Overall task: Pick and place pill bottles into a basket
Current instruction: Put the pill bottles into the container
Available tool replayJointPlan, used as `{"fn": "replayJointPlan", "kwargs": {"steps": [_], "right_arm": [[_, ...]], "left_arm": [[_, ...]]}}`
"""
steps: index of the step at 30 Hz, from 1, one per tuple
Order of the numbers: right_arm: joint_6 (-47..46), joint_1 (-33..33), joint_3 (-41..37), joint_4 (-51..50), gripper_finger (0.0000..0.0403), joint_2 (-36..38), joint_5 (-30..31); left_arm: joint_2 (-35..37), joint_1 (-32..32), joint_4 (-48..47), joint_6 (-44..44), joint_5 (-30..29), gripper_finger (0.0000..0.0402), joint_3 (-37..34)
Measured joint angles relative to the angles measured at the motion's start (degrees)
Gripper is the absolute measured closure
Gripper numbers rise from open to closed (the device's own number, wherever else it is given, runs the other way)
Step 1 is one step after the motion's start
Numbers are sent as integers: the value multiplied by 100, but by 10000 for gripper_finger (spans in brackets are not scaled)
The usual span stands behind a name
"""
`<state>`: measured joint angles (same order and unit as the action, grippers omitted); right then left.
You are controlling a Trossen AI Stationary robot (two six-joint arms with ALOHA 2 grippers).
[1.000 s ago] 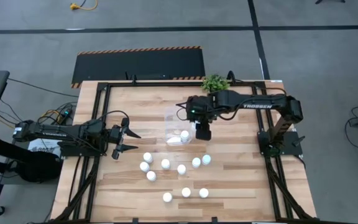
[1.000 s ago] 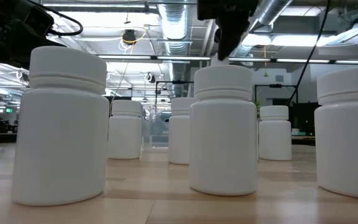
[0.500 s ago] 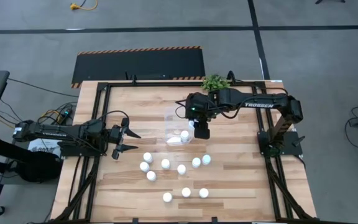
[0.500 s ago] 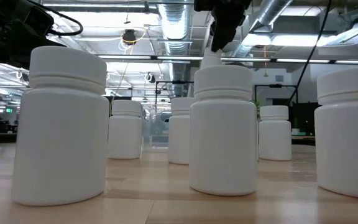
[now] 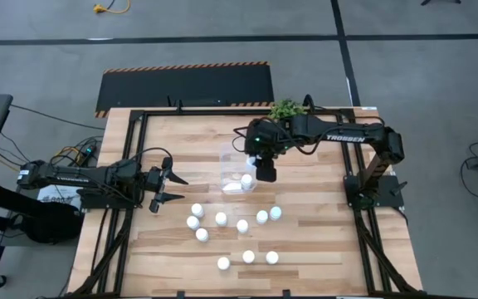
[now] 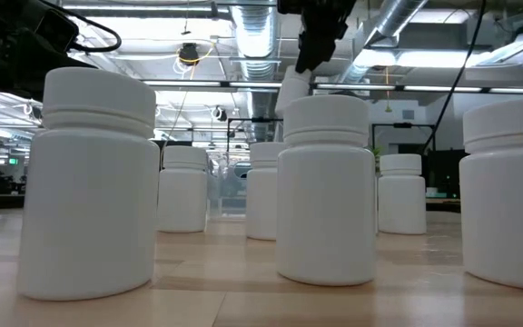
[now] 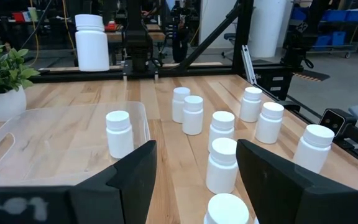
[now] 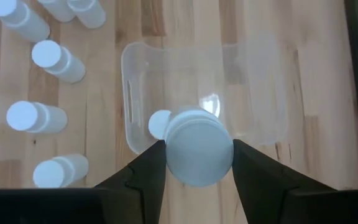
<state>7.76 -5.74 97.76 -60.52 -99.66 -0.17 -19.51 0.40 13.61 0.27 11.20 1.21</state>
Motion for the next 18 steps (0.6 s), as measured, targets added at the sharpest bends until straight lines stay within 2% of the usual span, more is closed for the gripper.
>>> {"fn": "replayJointPlan", "kwargs": {"steps": [18], "right_arm": [[135, 9, 0, 628, 241, 0, -157]], "left_arm": [[1, 1, 2, -2, 0, 191, 0]]}}
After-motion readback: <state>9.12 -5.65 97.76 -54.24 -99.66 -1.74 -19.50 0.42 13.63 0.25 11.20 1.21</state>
